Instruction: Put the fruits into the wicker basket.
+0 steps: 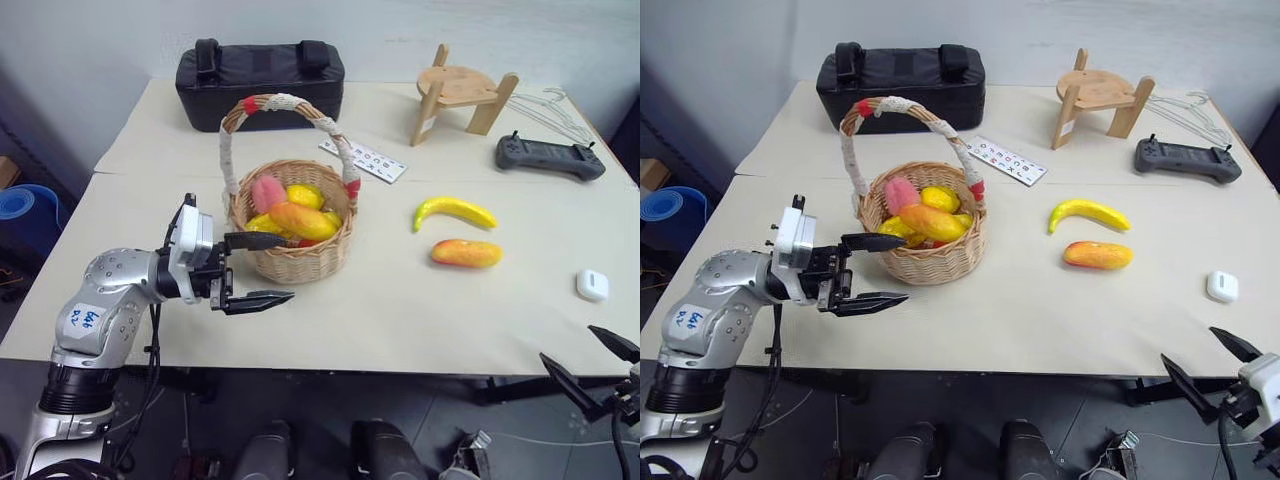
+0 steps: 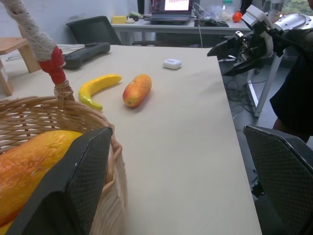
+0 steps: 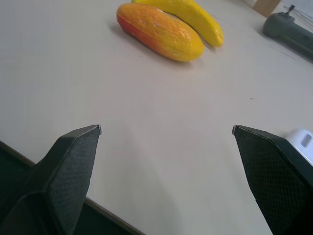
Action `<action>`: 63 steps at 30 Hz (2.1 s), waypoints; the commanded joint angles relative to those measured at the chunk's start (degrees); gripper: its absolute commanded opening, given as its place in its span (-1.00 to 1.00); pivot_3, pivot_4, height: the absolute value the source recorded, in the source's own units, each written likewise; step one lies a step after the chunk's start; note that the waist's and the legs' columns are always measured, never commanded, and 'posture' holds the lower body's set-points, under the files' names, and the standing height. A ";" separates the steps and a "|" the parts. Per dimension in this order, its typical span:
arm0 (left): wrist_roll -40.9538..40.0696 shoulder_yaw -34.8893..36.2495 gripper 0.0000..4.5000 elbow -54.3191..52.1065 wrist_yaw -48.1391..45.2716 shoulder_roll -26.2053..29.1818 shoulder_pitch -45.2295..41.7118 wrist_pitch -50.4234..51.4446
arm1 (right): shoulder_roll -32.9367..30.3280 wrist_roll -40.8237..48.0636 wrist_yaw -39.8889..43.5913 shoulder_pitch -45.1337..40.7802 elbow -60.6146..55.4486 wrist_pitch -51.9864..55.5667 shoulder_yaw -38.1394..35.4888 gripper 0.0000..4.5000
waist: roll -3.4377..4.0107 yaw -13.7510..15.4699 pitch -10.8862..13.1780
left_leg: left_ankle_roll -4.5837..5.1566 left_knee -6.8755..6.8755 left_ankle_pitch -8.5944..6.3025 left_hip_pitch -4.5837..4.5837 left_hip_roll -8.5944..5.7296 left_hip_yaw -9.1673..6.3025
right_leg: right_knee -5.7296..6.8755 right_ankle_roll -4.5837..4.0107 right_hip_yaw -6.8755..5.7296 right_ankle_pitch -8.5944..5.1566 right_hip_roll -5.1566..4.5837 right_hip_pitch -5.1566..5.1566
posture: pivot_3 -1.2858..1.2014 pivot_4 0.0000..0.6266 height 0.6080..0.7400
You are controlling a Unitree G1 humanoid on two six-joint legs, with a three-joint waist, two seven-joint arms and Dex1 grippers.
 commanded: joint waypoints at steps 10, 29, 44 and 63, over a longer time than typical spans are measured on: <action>-3.21 2.37 1.00 -5.70 3.13 -0.89 2.01 2.73 | -20.67 -5.49 5.26 -43.56 14.53 22.33 28.70 0.98 | -0.01 0.07 0.01 | -0.22 0.20 0.09 -0.09 0.19 -0.05 | 0.03 -0.11 -0.07 -0.06 0.20 -0.07 | 0.03 -0.52 1.00; -3.18 4.50 1.00 -8.56 5.00 0.57 5.78 3.12 | -17.21 -13.51 14.63 -60.01 35.36 20.94 41.69 0.41 | 0.09 0.01 0.07 | -0.09 0.90 -0.17 -0.47 0.22 -0.07 | 0.06 -0.01 -0.15 0.00 0.20 -0.12 | 0.03 -0.52 1.00; -5.53 19.88 1.00 -12.23 9.80 2.31 21.03 2.65 | -2.33 22.71 -4.86 -58.28 -18.15 63.84 37.40 -0.13 | 0.16 -0.86 0.11 | -0.40 0.81 -0.38 -0.35 0.57 -0.03 | 0.08 -0.19 -0.22 -0.03 0.35 -0.19 | 0.03 -0.52 1.00; -5.03 16.61 1.00 -14.46 14.72 -1.39 20.92 1.21 | 24.03 11.60 -32.65 -76.03 -7.93 70.20 48.48 1.00 | 0.14 -1.64 0.10 | -0.40 0.66 -0.44 -0.54 0.59 0.16 | 0.79 -0.34 -0.22 -0.02 0.34 -0.80 | 0.03 -0.52 1.00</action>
